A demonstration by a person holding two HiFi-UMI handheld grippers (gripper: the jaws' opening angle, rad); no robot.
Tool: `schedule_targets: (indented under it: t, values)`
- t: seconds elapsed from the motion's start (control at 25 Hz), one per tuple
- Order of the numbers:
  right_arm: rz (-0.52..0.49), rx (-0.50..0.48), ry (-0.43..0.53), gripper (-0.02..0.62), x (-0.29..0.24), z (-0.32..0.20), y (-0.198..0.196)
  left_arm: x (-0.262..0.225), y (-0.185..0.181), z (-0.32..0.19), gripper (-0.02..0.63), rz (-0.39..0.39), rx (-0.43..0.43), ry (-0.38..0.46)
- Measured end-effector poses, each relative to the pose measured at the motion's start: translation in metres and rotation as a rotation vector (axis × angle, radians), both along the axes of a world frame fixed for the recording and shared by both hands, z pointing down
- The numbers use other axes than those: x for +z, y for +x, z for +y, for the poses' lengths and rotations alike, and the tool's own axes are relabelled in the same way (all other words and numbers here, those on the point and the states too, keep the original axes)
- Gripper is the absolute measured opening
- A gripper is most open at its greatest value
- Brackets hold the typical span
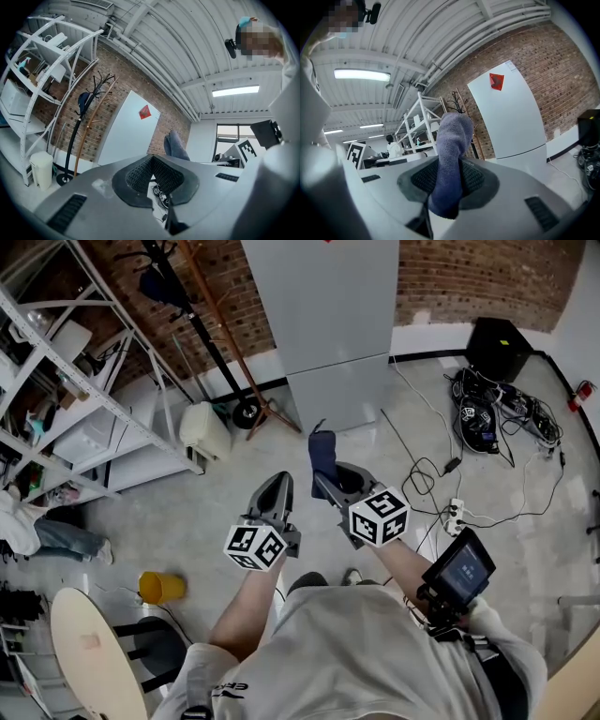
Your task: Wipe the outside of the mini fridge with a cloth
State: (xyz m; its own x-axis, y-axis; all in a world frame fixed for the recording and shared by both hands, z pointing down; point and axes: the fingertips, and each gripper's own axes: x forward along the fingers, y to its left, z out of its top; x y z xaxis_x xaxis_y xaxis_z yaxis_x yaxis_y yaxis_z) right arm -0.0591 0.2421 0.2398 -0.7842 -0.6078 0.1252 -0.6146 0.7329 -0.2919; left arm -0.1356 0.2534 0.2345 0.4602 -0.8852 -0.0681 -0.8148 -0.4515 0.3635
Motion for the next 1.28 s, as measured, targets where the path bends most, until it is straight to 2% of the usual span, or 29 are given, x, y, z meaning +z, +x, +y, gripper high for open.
schedule_targets:
  t: [0.24, 0.44, 0.72, 1.04, 1.28]
  values:
    - [0.01, -0.003, 0.007, 0.11, -0.004, -0.025, 0.017, -0.002, 0.014, -0.021, 0.003, -0.017, 0.009, -0.009]
    - [0.016, 0.008, 0.034, 0.11, -0.013, -0.066, 0.011, -0.011, 0.009, -0.061, 0.003, -0.022, 0.024, 0.017]
    - [0.05, 0.047, 0.079, 0.11, -0.023, -0.148, -0.016, -0.025, -0.017, -0.147, 0.003, -0.007, 0.067, 0.068]
    - [0.09, 0.098, 0.165, 0.11, -0.057, -0.245, -0.05, -0.069, -0.044, -0.247, 0.003, 0.005, 0.137, 0.172]
    - [0.086, 0.124, 0.222, 0.11, -0.083, -0.306, -0.083, -0.096, -0.081, -0.302, 0.003, -0.001, 0.156, 0.232]
